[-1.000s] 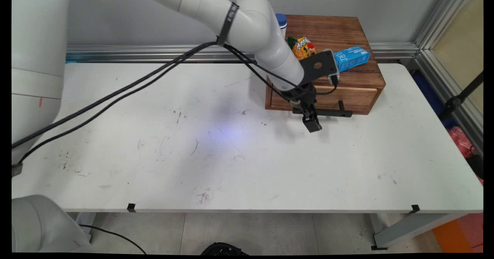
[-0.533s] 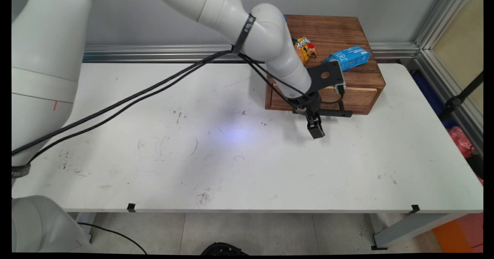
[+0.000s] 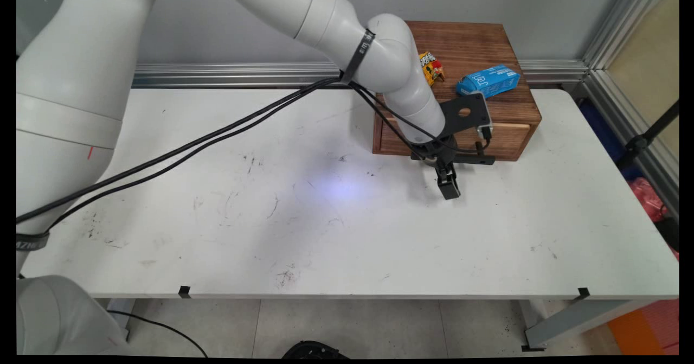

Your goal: Open the drawer

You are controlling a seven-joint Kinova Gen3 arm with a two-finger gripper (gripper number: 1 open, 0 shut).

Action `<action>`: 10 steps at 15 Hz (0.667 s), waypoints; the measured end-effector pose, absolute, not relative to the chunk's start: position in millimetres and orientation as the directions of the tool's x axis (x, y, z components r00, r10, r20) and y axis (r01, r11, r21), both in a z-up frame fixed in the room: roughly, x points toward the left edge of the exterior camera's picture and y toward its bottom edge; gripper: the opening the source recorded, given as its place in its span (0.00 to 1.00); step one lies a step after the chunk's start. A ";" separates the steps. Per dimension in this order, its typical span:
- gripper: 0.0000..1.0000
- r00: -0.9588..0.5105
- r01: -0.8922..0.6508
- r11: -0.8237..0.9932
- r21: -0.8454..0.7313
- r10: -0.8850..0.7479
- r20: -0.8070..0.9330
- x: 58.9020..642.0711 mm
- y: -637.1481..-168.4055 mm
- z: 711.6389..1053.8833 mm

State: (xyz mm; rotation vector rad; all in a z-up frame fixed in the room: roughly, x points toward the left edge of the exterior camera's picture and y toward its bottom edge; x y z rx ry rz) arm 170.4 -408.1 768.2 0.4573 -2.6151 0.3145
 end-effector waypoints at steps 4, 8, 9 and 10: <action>1.00 -0.840 -0.365 0.922 -0.134 -0.263 0.475 164.5 -405.4 766.5; 1.00 -0.842 -0.357 0.926 -0.124 -0.262 0.472 159.7 -398.3 766.3; 1.00 -0.843 -0.355 0.927 -0.120 -0.262 0.471 158.5 -395.6 766.2; 1.00 -0.843 -0.353 0.928 -0.116 -0.262 0.470 157.4 -392.8 766.2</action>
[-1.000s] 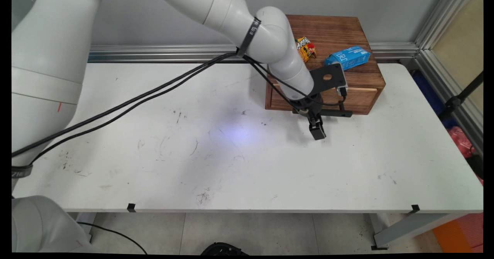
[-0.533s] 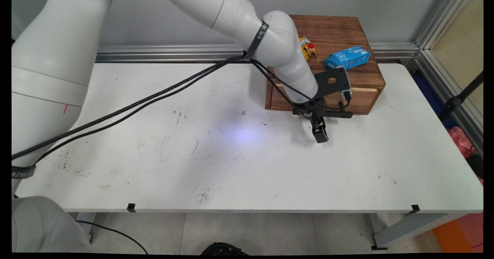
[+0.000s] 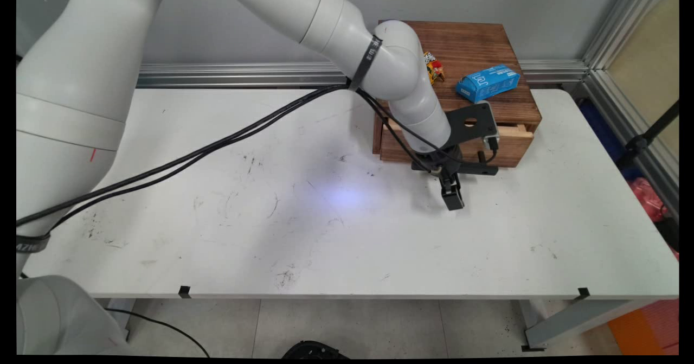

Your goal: Open the drawer

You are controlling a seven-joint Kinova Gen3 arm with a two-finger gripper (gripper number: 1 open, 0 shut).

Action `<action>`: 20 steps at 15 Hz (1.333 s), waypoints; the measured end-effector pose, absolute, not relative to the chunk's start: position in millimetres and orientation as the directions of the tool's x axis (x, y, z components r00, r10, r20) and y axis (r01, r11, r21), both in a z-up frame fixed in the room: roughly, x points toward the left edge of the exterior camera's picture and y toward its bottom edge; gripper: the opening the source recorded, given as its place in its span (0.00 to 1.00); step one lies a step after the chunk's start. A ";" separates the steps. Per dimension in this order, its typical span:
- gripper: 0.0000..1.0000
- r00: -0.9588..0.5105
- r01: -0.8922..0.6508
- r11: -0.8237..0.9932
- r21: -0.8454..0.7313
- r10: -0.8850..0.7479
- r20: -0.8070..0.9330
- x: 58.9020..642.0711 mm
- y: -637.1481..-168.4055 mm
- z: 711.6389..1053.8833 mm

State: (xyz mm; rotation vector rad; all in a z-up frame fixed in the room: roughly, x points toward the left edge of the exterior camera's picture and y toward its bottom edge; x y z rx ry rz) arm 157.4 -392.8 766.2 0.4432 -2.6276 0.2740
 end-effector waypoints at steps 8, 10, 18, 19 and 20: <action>1.00 -0.844 -0.340 0.936 -0.090 -0.262 0.468 149.1 -368.7 767.2; 1.00 -0.845 -0.337 0.938 -0.085 -0.262 0.467 148.0 -363.3 767.0; 1.00 -0.849 -0.319 0.946 -0.062 -0.256 0.462 142.9 -334.3 765.1; 1.00 -0.849 -0.317 0.946 -0.060 -0.256 0.462 142.4 -331.8 765.0; 1.00 -0.850 -0.315 0.947 -0.057 -0.255 0.462 141.7 -328.2 764.8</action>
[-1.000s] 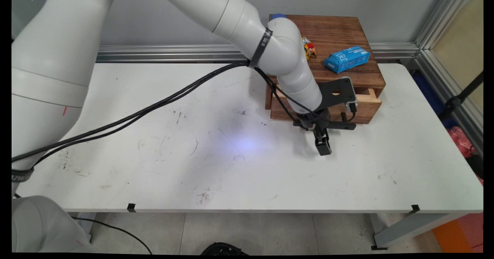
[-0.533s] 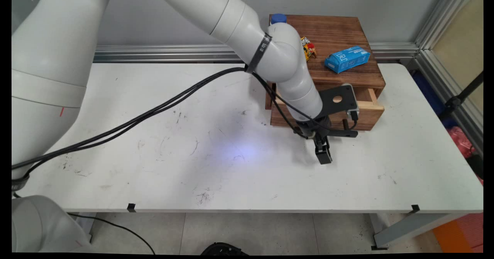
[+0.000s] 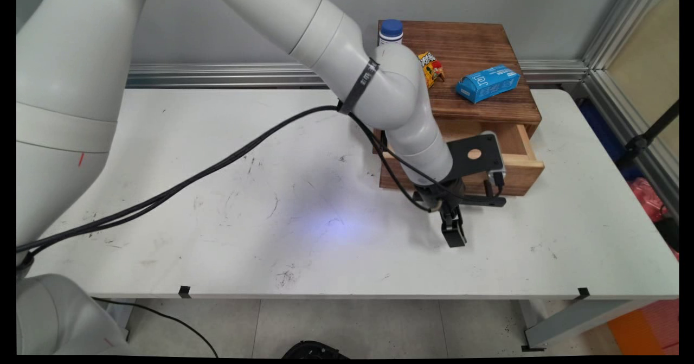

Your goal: Open the drawer

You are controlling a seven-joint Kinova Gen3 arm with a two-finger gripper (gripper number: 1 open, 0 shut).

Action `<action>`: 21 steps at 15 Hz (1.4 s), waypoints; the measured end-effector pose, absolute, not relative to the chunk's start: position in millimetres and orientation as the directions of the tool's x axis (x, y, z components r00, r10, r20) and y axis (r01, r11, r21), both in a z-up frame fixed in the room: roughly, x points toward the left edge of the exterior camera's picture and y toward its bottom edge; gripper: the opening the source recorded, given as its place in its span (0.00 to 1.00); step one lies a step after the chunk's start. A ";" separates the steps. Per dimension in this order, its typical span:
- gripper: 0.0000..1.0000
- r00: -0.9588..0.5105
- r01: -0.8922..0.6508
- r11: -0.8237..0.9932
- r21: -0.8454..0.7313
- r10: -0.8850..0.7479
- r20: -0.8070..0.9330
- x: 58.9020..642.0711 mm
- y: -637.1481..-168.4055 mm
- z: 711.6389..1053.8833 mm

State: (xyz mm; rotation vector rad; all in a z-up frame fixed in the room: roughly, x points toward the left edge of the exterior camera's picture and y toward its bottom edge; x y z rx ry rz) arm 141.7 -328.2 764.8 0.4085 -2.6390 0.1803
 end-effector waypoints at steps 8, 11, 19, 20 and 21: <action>1.00 -0.851 -0.296 0.954 -0.041 -0.244 0.464 136.7 -299.3 764.2; 1.00 -0.852 -0.288 0.957 -0.034 -0.239 0.466 134.9 -287.0 764.5; 1.00 -0.849 -0.273 0.962 -0.027 -0.228 0.477 130.9 -262.2 766.6; 1.00 -0.848 -0.271 0.962 -0.026 -0.225 0.479 130.1 -259.2 767.2; 1.00 -0.848 -0.270 0.963 -0.026 -0.224 0.481 129.7 -257.6 767.6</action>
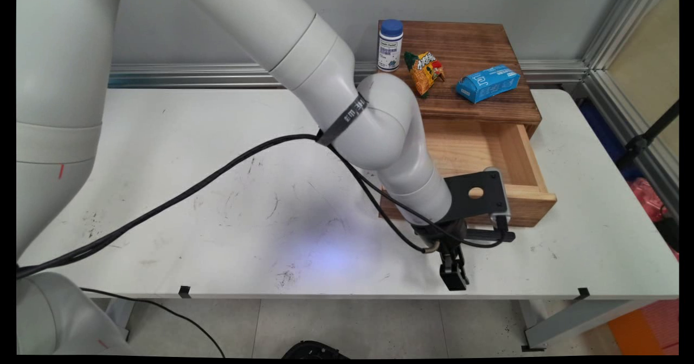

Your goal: Open the drawer

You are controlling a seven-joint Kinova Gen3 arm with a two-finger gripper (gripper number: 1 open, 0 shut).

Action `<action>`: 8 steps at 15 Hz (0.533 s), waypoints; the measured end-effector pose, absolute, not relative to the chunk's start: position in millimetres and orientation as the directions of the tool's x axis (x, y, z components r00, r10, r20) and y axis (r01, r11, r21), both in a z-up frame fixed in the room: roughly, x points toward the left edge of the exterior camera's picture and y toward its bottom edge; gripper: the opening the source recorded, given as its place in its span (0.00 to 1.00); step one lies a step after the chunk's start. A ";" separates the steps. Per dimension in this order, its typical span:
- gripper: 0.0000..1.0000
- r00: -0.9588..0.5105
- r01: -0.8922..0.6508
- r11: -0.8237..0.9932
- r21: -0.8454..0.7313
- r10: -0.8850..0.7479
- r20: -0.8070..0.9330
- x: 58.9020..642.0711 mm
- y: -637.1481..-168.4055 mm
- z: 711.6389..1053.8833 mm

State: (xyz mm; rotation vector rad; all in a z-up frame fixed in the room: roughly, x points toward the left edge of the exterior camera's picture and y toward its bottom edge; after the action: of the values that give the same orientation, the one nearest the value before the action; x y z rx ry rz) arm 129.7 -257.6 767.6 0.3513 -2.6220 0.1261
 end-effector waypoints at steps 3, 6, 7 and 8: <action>1.00 -0.846 -0.262 0.965 -0.024 -0.218 0.486 127.6 -249.9 769.8; 1.00 -0.845 -0.255 0.967 -0.018 -0.213 0.490 126.0 -241.0 771.7; 1.00 -0.845 -0.252 0.968 -0.016 -0.212 0.490 125.4 -237.8 772.3; 1.00 -0.845 -0.250 0.968 -0.014 -0.211 0.491 125.0 -235.9 772.5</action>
State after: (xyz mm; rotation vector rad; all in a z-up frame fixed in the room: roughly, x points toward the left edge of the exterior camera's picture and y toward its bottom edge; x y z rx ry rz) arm 125.0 -235.9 772.5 0.3270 -2.6120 0.1052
